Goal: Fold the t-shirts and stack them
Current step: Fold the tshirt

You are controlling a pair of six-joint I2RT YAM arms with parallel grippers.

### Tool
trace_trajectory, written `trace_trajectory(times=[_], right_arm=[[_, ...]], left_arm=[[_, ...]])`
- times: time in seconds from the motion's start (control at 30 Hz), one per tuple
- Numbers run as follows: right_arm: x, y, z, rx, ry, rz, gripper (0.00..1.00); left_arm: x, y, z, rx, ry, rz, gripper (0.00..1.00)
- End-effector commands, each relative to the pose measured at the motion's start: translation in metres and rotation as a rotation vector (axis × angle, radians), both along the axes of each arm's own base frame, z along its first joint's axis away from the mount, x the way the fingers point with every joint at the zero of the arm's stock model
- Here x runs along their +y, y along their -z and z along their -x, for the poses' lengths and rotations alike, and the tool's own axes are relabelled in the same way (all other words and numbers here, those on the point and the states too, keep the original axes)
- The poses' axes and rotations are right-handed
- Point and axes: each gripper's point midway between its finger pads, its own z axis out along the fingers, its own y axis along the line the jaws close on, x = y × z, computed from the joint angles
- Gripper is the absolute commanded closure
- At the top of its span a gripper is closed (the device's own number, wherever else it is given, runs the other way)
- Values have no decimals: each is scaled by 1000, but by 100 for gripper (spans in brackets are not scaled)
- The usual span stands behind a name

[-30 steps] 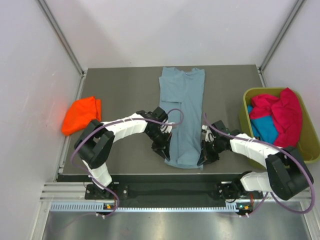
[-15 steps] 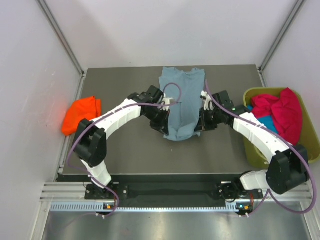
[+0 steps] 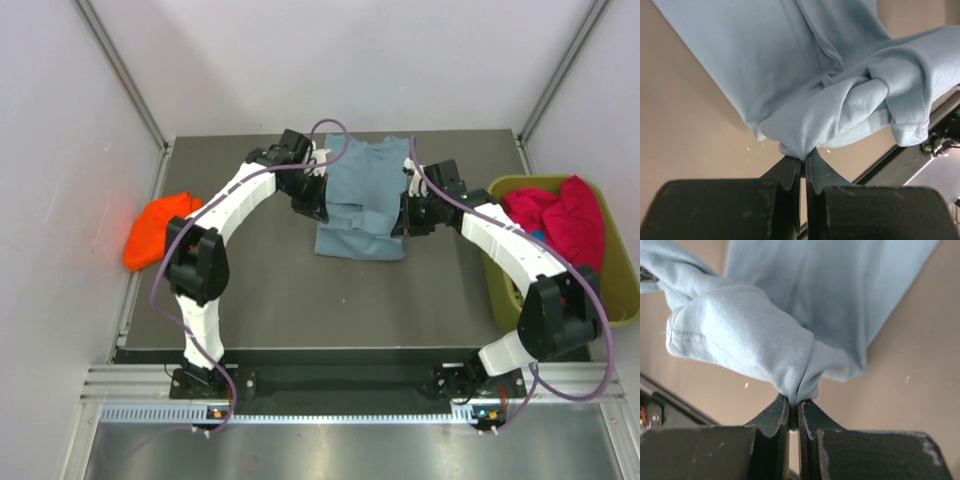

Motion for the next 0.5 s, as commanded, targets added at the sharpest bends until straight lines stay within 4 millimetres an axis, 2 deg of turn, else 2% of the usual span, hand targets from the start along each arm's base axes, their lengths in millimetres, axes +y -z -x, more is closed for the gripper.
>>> trace_trajectory(times=[0.0, 0.07, 0.1, 0.13, 0.23, 0.3, 0.33, 0.4, 0.47], right_arm=[[-11, 3, -32, -39, 59, -11, 100], [-15, 7, -48, -37, 78, -13, 100], [-17, 2, -58, -54, 88, -18, 100], [-20, 9, -65, -35, 99, -17, 100], [-29, 10, -91, -34, 127, -28, 100], [-33, 6, -108, -50, 143, -36, 100], [-33, 14, -114, -38, 147, -33, 100], [-34, 12, -126, -52, 153, -38, 100], [-31, 22, -133, -35, 147, -42, 100]], left_arm=[[-1, 11, -25, -16, 18, -44, 100], [-3, 18, -40, -25, 9, -54, 100], [-2, 21, -46, -26, 0, -55, 100], [-3, 22, -52, -31, -7, -50, 100], [-4, 28, -72, -54, -23, -53, 100], [-7, 28, -87, -76, -26, -48, 100], [-7, 30, -92, -85, -28, -51, 100], [-6, 33, -109, -112, -44, -54, 100], [-5, 37, -122, -132, -57, -60, 100]])
